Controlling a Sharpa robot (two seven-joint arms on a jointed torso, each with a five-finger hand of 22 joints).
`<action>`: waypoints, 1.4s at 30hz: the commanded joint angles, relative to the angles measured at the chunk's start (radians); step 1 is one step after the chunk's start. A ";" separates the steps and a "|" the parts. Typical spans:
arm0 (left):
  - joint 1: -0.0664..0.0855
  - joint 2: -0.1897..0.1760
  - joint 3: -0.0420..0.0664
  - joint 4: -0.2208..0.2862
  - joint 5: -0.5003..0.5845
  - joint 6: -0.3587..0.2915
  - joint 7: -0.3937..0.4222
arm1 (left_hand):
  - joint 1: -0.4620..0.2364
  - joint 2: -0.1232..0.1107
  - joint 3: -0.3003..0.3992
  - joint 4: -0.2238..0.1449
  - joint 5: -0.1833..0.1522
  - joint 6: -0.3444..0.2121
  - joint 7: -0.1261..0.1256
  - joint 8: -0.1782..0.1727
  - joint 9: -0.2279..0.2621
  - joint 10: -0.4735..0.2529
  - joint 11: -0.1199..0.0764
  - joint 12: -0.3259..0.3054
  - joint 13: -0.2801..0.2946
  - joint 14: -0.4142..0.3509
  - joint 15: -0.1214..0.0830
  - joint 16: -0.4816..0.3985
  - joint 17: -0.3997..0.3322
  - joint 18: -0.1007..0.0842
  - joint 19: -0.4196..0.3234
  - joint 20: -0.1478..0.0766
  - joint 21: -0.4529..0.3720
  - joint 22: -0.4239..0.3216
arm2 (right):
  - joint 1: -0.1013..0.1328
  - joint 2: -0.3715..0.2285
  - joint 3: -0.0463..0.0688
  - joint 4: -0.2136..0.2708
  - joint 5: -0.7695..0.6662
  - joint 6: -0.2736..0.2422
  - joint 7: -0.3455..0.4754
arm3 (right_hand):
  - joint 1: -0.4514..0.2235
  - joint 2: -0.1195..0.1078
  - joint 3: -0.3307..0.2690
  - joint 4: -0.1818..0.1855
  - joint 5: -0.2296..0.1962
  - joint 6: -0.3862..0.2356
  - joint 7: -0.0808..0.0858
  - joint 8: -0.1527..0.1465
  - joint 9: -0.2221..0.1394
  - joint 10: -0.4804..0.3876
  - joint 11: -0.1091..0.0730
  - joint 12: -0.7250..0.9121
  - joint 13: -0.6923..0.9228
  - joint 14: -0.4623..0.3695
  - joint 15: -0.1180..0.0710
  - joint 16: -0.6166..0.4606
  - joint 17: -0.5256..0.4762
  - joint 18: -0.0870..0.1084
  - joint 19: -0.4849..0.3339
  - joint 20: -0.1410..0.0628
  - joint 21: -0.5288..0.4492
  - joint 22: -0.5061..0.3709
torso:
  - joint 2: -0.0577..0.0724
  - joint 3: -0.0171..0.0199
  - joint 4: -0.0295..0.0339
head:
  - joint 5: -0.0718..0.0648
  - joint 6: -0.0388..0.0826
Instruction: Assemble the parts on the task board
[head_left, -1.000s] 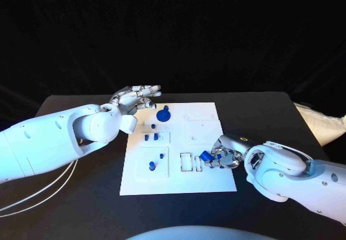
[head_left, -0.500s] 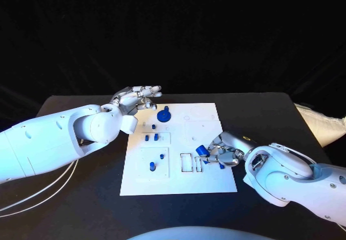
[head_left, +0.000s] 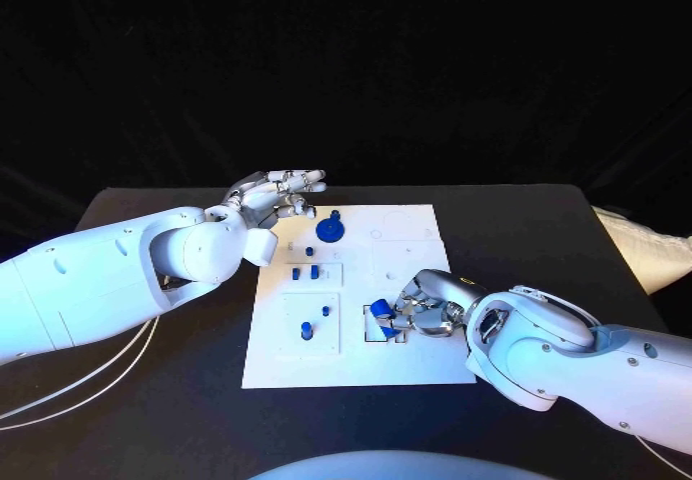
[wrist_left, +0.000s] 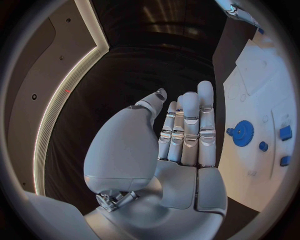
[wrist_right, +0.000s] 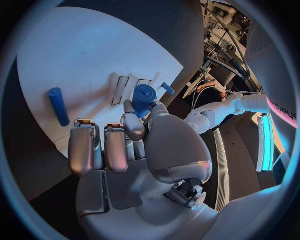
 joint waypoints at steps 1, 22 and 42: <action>0.000 0.001 0.001 0.004 0.003 0.018 0.004 | -0.001 0.007 -0.006 0.002 0.000 -0.006 0.002 0.004 0.000 -0.007 0.001 0.005 0.002 -0.007 -0.001 -0.006 -0.001 0.011 0.001 0.006 -0.005 -0.001 | -0.002 0.009 0.000 -0.007 -0.003 0.052 -0.014 | -0.012 0.006 -0.011 0.000 0.001 0.047 -0.042 0.013 0.051 0.024 -0.015 0.002 0.004 0.056 -0.008 0.007 0.002 -0.015 0.003 -0.008 0.006 0.001 | 0.000 0.0006 -0.0015 | 0.004 -0.002; 0.000 0.000 0.001 0.004 0.003 0.018 0.003 | -0.002 0.009 -0.012 0.004 0.000 -0.008 0.002 0.005 0.000 -0.010 0.001 0.008 0.002 -0.008 -0.001 -0.005 -0.003 0.011 0.001 0.007 -0.008 -0.004 | -0.006 0.029 0.000 -0.020 -0.130 0.019 -0.035 | -0.172 -0.014 -0.164 -0.014 -0.286 0.028 -0.035 0.009 0.079 0.007 -0.009 -0.080 -0.017 0.047 -0.003 -0.027 -0.037 -0.009 -0.016 -0.004 -0.012 -0.028 | -0.001 0.0011 -0.0018 | 0.005 -0.003; 0.000 -0.001 0.001 0.004 0.003 0.018 0.001 | -0.002 0.009 -0.012 0.004 0.000 -0.008 0.002 0.005 0.000 -0.010 0.001 0.008 0.002 -0.008 -0.001 -0.005 -0.003 0.011 0.001 0.007 -0.008 -0.004 | -0.016 0.050 0.000 -0.027 -0.150 0.040 -0.027 | 0.107 -0.010 -0.087 -0.177 -0.268 0.031 -0.039 0.013 0.096 0.022 -0.014 -0.074 0.015 0.051 -0.008 -0.021 -0.022 -0.013 -0.006 -0.008 -0.007 -0.013 | -0.001 0.0008 -0.0015 | 0.006 -0.009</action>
